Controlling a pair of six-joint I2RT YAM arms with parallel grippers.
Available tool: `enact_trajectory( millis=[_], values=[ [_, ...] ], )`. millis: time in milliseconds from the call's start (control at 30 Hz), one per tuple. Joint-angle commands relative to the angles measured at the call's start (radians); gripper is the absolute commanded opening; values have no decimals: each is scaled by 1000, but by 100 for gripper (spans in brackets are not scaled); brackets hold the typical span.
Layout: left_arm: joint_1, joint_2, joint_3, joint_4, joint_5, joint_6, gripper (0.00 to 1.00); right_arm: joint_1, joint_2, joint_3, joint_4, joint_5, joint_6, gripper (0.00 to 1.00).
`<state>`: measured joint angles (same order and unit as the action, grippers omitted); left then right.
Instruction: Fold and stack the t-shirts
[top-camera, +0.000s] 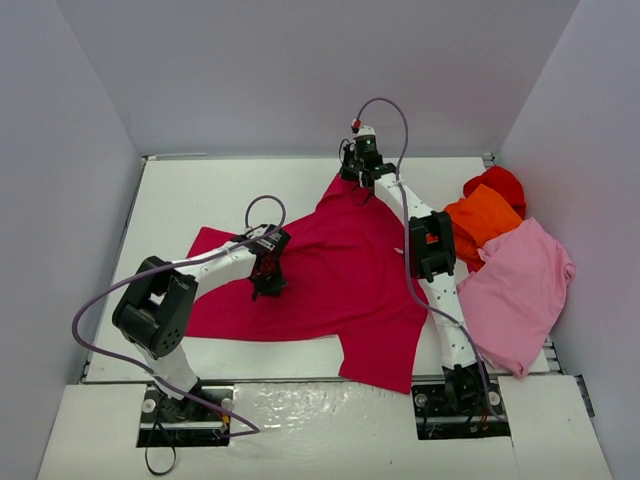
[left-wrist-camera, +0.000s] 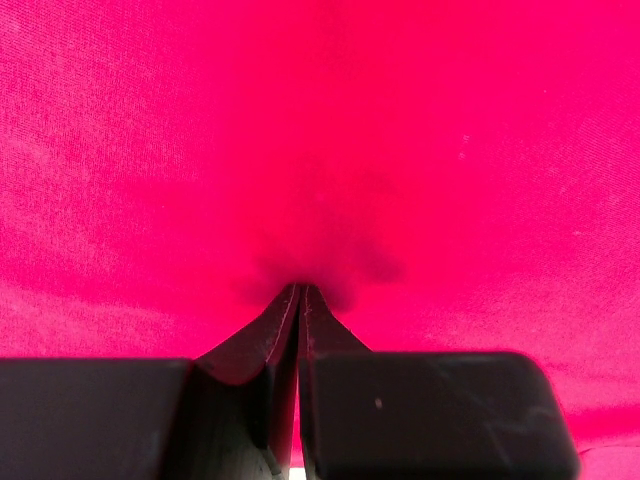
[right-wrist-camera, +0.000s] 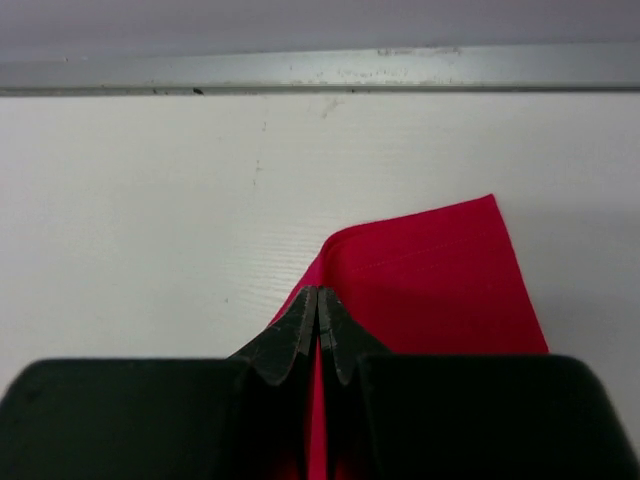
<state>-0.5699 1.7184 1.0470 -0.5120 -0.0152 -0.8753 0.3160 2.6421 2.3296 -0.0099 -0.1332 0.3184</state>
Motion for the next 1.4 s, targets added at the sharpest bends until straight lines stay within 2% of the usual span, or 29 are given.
enact_trajectory(
  millis=[0,167,300,600,767,900,1067,1367],
  values=[
    [-22,51,-36,11,7,-17,0,0,-19,-59,30,-20,17,0],
    [-26,75,-25,13,13,-11,0,15,-20,-103,34,6,-12,0],
    [-33,87,-24,12,12,-8,0,8,26,-56,32,11,-19,0],
    [-33,73,-51,13,3,-8,0,-83,89,-20,69,52,6,0],
    [-33,81,-61,23,9,-13,0,-124,64,-42,106,84,8,0],
    [-34,87,-61,35,14,-16,0,-130,30,-63,141,33,21,0],
    [-34,86,-58,30,15,-14,0,-95,-88,-208,293,87,-19,0],
    [-33,71,-74,27,9,-16,0,-62,-173,-192,284,106,-46,2]
  ],
)
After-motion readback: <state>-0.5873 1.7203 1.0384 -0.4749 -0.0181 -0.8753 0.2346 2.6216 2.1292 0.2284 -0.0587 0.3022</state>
